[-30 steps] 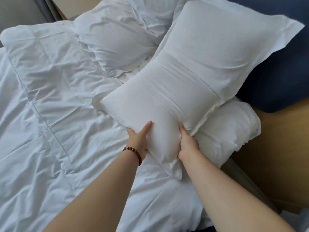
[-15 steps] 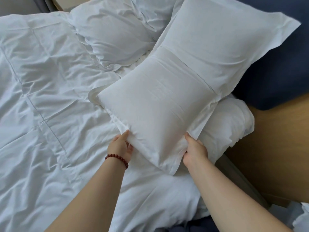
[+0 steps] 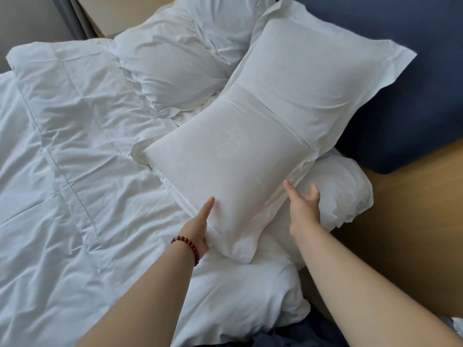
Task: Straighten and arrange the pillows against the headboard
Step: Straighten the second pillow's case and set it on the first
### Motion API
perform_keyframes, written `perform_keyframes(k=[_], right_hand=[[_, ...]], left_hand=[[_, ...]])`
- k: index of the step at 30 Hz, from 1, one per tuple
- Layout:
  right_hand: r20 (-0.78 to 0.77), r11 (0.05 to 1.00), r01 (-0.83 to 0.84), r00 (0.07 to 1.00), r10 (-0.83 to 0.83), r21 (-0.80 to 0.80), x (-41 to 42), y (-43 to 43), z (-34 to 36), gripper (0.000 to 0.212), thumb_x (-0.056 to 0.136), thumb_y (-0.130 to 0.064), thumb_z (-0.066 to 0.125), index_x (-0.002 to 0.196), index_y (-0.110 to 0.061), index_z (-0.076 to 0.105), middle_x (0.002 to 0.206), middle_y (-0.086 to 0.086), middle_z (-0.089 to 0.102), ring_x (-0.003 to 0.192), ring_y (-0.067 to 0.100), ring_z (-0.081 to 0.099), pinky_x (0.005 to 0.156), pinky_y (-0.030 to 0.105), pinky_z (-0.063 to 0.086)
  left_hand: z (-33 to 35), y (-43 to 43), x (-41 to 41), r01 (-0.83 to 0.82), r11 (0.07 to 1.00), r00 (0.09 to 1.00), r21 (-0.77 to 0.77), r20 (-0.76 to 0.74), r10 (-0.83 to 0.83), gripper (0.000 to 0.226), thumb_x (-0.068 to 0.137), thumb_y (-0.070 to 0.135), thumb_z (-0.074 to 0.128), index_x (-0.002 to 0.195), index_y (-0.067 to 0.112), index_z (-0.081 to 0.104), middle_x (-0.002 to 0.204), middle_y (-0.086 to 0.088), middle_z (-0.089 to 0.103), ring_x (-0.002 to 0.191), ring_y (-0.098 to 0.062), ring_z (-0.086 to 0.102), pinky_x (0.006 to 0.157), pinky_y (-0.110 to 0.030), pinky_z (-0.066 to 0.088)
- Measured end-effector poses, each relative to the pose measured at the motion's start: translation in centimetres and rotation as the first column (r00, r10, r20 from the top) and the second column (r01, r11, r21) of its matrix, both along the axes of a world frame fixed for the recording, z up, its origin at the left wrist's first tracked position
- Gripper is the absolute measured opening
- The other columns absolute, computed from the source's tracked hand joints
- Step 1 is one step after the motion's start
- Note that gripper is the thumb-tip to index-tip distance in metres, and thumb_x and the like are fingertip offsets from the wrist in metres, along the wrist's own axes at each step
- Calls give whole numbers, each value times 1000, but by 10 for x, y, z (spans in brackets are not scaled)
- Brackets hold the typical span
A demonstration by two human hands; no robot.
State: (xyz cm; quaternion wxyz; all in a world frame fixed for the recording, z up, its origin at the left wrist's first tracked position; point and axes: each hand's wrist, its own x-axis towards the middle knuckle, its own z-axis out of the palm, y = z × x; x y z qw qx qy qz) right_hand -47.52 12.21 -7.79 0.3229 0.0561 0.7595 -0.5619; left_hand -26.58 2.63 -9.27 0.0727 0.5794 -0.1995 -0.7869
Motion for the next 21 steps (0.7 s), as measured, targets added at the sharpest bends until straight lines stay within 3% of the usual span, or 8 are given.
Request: perform_keyframes(k=[3,5,7,10,14,16,21], right_hand=[[-95,992,-69,994,60,-104,-53,-16,16,104,79,-45,78,155,-38,8,163,0,20,145,19,29,112,39,29],[-152,980,-128,983,104,-155,-98,-32,22,110,78,-43,80,157,-34,4,164,1,15,146,16,27,116,36,27],[-195,974,-161,972,129,-160,-137,-50,23,119,73,-47,82,157,-30,1,164,0,14,146,16,26,119,37,25],[-220,970,-203,961,170,-133,-178,-75,24,122,70,-47,84,158,-24,2,162,0,21,143,15,31,119,33,26],[-202,982,-150,971,124,-119,-207,-97,18,114,68,-40,88,156,-18,18,150,0,42,131,14,47,101,17,35],[-180,987,-123,978,102,-107,-218,-104,15,106,65,-40,90,149,-14,31,140,-1,52,122,14,54,93,16,40],[-114,990,-110,989,99,-91,-232,-115,20,95,60,-41,92,139,-14,46,121,-8,57,104,11,55,88,18,42]], left_hand=[[1,10,-23,-73,988,988,-136,123,90,85,59,73,75,121,20,55,120,10,54,112,-15,54,89,-33,42],[2,14,-41,-186,964,971,-191,116,210,85,63,69,75,127,16,57,122,6,64,108,-16,62,81,-29,47],[4,14,-54,-235,946,949,-225,159,273,93,54,74,76,126,17,61,119,2,67,106,-19,65,84,-29,50],[9,15,-67,-284,926,909,-247,237,342,101,39,80,76,122,24,60,113,6,68,102,-20,65,97,-41,50],[8,17,-84,-330,899,864,-287,292,410,118,31,86,75,131,30,50,117,9,64,105,-21,63,97,-44,49],[2,17,-88,-356,887,836,-294,323,443,125,28,87,74,135,29,47,118,7,63,105,-23,62,95,-46,49],[9,15,-107,-380,850,780,-365,368,506,119,31,83,77,132,26,50,117,5,63,105,-24,61,96,-47,49]])
